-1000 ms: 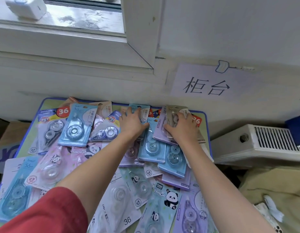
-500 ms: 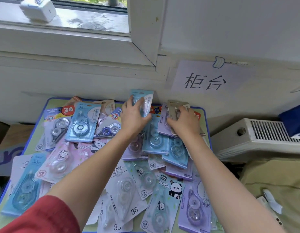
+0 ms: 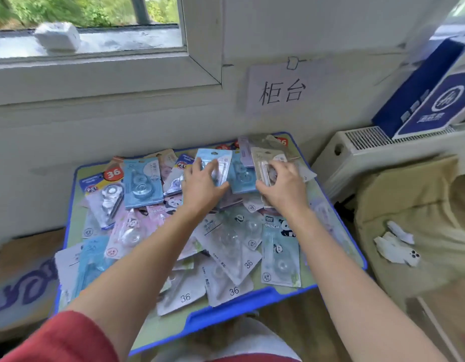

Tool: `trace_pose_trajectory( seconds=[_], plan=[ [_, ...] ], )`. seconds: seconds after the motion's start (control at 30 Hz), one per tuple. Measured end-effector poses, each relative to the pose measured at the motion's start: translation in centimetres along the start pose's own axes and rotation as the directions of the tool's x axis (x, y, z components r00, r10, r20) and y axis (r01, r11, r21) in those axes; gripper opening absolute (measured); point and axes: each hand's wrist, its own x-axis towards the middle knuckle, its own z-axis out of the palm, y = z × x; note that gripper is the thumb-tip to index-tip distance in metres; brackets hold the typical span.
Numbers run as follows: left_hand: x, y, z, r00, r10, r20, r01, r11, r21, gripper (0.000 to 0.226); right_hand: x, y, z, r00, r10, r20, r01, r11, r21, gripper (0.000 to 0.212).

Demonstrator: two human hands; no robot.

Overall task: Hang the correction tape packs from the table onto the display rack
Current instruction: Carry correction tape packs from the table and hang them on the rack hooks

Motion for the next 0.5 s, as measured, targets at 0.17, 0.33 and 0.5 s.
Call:
trace_pose_trajectory(
  seconds=[0.17,0.33,0.5],
  plan=[
    [-6.4,-0.5,-0.8,0.986,0.146,0.082,-0.149,0.988,0.034,0.063,-9.0,0.5,0.3,0.986,0.149,-0.073,-0.146,0.989,0.036,0.060],
    [-12.6,0.1,-0.2,0.946,0.266,0.183,-0.277,0.960,0.037,0.064,-17.7,2.1,0.2,0.952,0.253,-0.175,-0.241,0.967,0.088,0.057],
    [-19.5,2.5,2.4,0.883,0.387,0.264,-0.407,0.913,0.022,0.062,-25.9,5.7,-0.6,0.877,0.403,-0.260,-0.380,0.915,0.136,0.053]
  ],
)
